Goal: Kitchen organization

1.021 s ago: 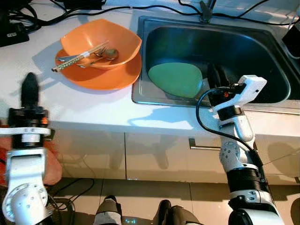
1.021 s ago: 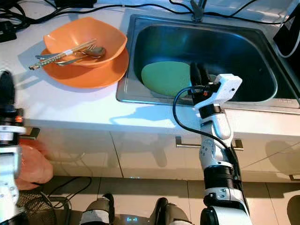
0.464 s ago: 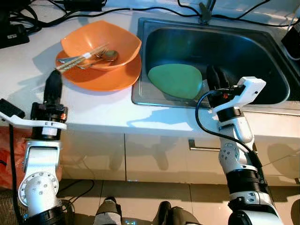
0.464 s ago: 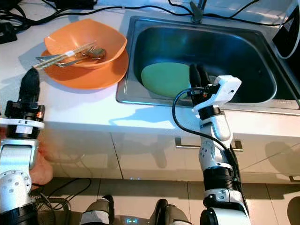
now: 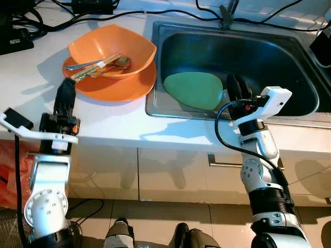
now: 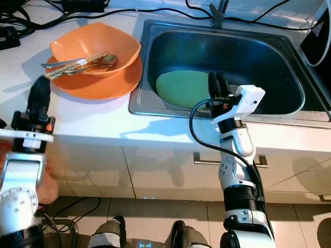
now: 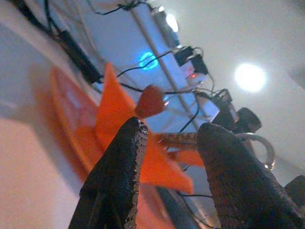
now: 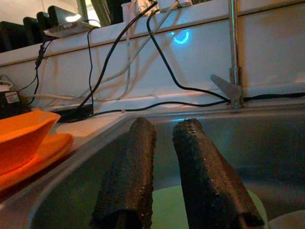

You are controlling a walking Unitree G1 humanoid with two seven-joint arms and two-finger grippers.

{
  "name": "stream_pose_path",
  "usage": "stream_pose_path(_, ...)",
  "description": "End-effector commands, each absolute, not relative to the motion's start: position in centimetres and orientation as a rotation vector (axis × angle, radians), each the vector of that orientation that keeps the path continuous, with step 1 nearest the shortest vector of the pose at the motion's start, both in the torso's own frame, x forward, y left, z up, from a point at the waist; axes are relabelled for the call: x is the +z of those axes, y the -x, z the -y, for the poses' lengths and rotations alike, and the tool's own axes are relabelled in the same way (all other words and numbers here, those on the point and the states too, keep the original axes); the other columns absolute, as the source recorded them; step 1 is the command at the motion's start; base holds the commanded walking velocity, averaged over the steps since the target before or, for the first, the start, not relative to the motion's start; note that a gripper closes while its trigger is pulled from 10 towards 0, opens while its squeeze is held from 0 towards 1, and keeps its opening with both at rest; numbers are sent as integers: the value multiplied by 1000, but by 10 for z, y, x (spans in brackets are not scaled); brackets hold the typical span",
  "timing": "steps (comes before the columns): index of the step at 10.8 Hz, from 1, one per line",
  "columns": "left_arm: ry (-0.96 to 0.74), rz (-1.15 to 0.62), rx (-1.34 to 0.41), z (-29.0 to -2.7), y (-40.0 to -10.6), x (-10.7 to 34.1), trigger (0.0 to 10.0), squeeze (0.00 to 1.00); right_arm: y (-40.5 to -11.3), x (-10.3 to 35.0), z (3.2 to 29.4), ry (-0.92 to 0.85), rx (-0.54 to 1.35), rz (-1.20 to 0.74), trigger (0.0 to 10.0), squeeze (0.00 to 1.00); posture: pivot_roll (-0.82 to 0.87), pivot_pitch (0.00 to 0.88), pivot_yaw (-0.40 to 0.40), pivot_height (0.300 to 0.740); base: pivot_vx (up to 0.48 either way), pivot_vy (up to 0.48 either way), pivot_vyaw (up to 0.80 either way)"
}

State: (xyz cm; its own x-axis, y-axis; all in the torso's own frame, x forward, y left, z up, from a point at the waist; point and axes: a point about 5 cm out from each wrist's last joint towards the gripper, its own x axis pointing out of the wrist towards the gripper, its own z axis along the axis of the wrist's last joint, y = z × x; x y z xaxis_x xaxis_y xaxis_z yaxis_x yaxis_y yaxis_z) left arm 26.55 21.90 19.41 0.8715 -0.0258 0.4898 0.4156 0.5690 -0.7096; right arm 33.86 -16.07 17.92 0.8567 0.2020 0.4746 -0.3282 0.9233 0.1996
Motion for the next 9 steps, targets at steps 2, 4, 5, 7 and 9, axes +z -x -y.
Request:
stream_pose_path(2,927,457,-260,-216,-263,191,10000,0,-338,167,160,-297,286,415,10000,0,230,198,-81,740,0,0,0)
stream_pose_path(4,941,536,-241,-221,-260,201,10000,0,-339,168,157,-300,298,413,10000,0,235,202,-86,740,0,0,0)
stream_pose_path(5,957,589,-266,-221,-258,211,10000,0,-339,168,158,-300,298,413,10000,0,232,204,-88,740,0,0,0)
stream_pose_path(7,935,595,-320,-214,-259,220,10000,0,-339,168,158,-300,299,411,10000,0,232,206,-87,740,0,0,0)
stream_pose_path(9,935,578,-336,-207,-261,219,10000,0,-339,167,158,-299,299,411,10000,0,229,205,-86,740,0,0,0)
